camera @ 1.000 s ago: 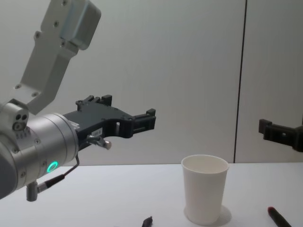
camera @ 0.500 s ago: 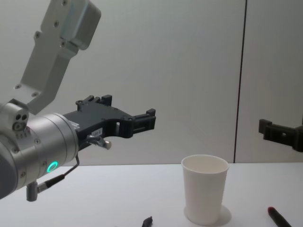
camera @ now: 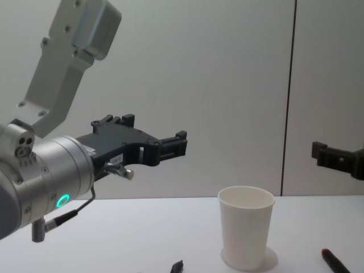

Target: Place the pen into the pen holder.

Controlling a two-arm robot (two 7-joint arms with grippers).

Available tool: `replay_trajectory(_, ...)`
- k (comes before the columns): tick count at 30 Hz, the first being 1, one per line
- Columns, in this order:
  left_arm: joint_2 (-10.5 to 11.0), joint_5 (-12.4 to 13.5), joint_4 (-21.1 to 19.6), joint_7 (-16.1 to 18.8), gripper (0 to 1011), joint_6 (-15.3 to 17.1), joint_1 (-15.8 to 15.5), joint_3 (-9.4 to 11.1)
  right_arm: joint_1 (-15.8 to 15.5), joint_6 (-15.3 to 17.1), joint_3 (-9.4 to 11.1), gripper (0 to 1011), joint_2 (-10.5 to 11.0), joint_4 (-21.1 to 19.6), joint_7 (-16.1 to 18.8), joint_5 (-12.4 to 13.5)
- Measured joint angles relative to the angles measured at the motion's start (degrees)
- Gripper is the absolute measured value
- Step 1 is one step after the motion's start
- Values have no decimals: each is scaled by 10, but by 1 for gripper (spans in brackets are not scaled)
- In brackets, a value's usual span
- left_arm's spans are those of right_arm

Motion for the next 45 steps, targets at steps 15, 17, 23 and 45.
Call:
replay_trajectory(15,0,0,0,0,1009,0,0,0,66,91,2,1001,-32,56,-39,-36)
replay_trajectory(17,0,0,0,0,1009,0,0,0,69,98,2,1001,-34,60,-40,-38)
replay_trajectory(23,0,0,0,0,1009,0,0,0,98,148,-2,1001,-50,96,-47,-52)
replay_trajectory(45,0,0,0,0,1009,0,0,0,144,259,-19,1001,-94,198,-78,-78)
